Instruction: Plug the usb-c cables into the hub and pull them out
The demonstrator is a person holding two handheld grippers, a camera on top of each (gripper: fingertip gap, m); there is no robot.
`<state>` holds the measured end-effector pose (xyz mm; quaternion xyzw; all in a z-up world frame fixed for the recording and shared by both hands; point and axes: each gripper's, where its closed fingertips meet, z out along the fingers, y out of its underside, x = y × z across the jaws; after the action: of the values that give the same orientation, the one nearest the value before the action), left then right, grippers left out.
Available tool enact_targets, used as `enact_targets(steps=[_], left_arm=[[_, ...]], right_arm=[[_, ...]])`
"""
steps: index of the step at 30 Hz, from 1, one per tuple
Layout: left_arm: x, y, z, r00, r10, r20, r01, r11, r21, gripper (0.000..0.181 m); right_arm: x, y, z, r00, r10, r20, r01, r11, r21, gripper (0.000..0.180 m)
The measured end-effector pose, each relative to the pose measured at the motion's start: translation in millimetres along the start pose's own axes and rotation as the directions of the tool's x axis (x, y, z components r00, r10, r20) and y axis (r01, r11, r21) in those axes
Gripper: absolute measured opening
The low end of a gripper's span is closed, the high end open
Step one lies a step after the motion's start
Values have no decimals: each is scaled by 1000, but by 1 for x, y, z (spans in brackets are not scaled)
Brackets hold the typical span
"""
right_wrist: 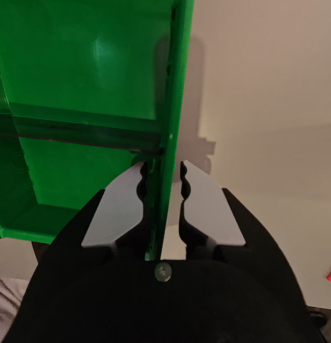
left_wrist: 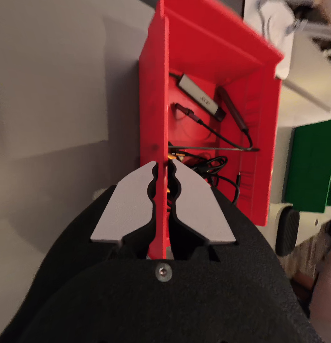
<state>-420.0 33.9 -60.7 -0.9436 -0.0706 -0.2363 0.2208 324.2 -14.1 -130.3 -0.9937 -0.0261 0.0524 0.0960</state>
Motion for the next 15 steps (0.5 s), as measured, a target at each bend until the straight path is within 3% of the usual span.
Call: enact_targets(steps=[5, 9, 11, 13, 15], left_arm=[[18, -34, -60, 998, 63, 7, -62, 946, 317, 9], [78, -60, -111, 947, 321, 35, -279, 760, 587, 20], [118, -61, -123, 871, 489, 49, -392, 630, 670, 32], [156, -49, -119, 762, 646, 55, -484, 511, 710, 47], [188, -24, -99, 613, 788, 50, -602, 426, 675, 40]], right_arm=[[0, -13, -35, 999, -35, -40, 41, 984, 175, 47], [-9, -41, -101, 991, -25, -128, 82, 882, 464, 53], [-35, -63, -150, 986, -51, -156, 144, 728, 671, 57], [-75, -81, -204, 982, -90, -164, 186, 506, 842, 61], [-123, -89, -247, 973, -159, -167, 208, 290, 934, 64]])
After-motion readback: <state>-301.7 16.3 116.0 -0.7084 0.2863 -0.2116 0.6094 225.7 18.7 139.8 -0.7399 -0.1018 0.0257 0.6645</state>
